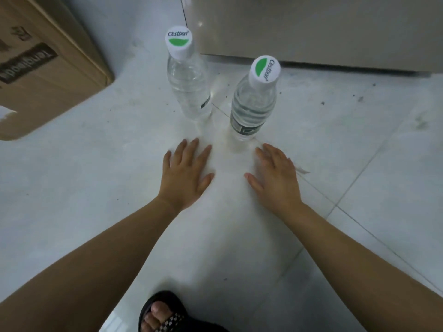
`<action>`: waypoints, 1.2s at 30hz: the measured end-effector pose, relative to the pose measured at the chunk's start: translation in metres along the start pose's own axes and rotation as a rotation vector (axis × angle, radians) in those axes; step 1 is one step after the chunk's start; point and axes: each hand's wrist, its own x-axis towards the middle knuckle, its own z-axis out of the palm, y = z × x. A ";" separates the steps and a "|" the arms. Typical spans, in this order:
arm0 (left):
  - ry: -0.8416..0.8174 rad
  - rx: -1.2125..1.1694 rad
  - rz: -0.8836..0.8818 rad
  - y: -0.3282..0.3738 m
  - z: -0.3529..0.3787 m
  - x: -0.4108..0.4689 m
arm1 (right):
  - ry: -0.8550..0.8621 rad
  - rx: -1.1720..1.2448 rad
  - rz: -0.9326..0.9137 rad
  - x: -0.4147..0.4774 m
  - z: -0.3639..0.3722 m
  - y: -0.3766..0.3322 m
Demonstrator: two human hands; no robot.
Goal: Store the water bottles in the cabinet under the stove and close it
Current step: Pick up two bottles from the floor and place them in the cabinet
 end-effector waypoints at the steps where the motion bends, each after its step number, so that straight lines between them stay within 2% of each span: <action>1: 0.011 -0.011 0.001 0.000 0.002 0.000 | 0.054 0.072 0.019 0.003 -0.002 -0.001; 4: 0.055 -0.023 0.005 -0.002 0.009 0.001 | 0.190 0.318 0.073 0.016 -0.017 -0.013; 7: 0.073 -0.038 0.001 -0.003 0.013 0.001 | 0.290 0.489 0.052 0.032 -0.027 -0.027; 14: 0.016 -0.021 0.002 -0.006 0.005 0.003 | 0.420 0.708 0.081 0.056 -0.026 -0.043; 17: -0.023 0.009 0.003 -0.008 0.003 0.003 | 0.441 0.729 0.069 0.061 -0.029 -0.041; 23: -0.040 0.024 0.003 -0.009 0.003 -0.003 | 0.326 0.667 0.010 0.038 -0.041 -0.040; 30: -0.051 0.011 -0.002 -0.005 0.000 -0.005 | 0.206 0.486 0.080 -0.001 -0.044 -0.022; 36: -0.056 -0.013 -0.006 -0.005 -0.005 -0.007 | 0.130 0.368 0.142 0.003 -0.040 -0.014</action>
